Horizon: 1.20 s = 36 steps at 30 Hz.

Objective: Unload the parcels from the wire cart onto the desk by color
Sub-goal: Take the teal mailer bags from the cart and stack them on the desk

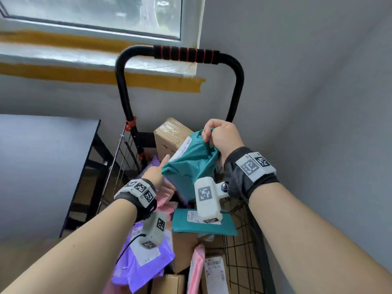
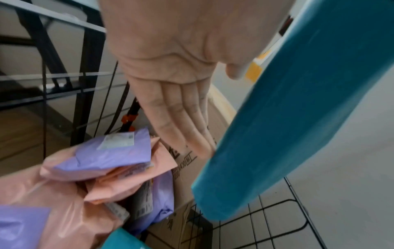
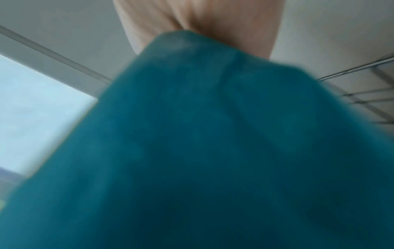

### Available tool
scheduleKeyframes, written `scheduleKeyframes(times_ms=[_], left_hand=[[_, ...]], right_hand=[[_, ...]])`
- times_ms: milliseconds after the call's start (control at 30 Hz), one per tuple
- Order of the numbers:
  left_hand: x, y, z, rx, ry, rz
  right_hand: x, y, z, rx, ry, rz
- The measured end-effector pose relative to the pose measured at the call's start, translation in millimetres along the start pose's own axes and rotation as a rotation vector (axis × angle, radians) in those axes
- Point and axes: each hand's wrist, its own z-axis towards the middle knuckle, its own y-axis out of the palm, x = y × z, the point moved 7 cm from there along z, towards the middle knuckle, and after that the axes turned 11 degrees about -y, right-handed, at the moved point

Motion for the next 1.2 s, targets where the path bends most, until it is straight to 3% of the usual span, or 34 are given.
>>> scheduleKeyframes(times_ms=[67, 133, 233, 333, 500, 600, 700, 767, 900, 1067, 1200], left_hand=[[-7, -12, -18, -0.042, -0.018, -0.017], [-14, -30, -38, -0.004, -0.002, -0.083], [-18, -56, -60, -0.006, 0.049, -0.271], [-20, -84, -80, -0.075, 0.089, -0.563], [-19, -116, -105, -0.195, 0.167, -0.824], [-24, -147, -113, -0.14, 0.237, -0.972], [-45, -198, -122, -0.01, 0.281, -1.075], [-63, -237, -130, 0.086, 0.308, -1.049], [-92, -298, -161, 0.191, 0.397, -0.815], [-130, -365, -200, 0.205, 0.469, -0.643], [-170, -427, -224, 0.212, 0.506, -0.672]], right_hand=[[-26, 17, -6, -0.007, -0.057, 0.09], [-50, 32, -9, -0.012, -0.105, 0.164], [-78, 55, -16, -0.066, -0.144, 0.216], [-86, 79, -37, -0.168, -0.136, 0.238], [-89, 120, -73, -0.314, -0.081, 0.293], [-86, 138, -84, -0.359, -0.077, 0.107], [-73, 147, -90, -0.381, -0.097, -0.346], [-70, 156, -103, -0.405, -0.077, -0.54], [-73, 198, -127, -0.414, -0.052, -0.674], [-69, 307, -147, -0.484, -0.045, -0.505], [-59, 395, -188, -0.591, 0.106, -0.175]])
